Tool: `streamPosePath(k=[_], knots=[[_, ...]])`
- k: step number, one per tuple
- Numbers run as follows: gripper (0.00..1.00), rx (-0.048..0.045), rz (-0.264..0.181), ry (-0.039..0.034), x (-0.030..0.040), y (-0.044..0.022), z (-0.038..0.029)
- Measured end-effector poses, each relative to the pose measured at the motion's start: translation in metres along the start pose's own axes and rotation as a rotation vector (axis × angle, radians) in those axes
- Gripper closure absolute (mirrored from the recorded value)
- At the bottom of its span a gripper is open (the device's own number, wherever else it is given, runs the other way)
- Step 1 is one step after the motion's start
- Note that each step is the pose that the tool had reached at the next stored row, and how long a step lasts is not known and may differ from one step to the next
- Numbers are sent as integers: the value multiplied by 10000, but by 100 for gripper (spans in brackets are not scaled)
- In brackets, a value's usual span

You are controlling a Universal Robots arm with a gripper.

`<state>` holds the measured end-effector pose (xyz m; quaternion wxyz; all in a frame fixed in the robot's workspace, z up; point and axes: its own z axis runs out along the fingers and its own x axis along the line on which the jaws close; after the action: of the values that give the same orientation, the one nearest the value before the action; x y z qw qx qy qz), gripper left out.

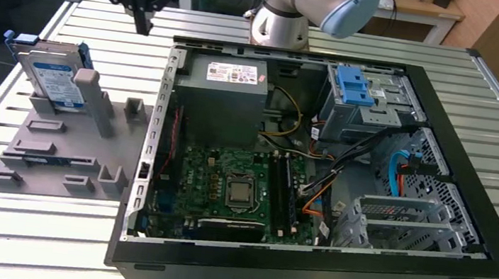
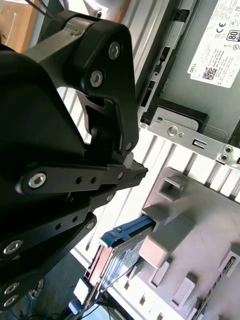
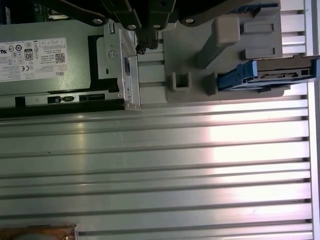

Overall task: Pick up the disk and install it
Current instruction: 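Reach for the disk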

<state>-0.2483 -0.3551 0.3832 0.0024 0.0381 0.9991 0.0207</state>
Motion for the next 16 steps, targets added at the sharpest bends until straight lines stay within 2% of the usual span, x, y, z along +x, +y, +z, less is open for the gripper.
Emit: streamPosePath(k=[16], knots=[[89,0,0,1,100,18,11]])
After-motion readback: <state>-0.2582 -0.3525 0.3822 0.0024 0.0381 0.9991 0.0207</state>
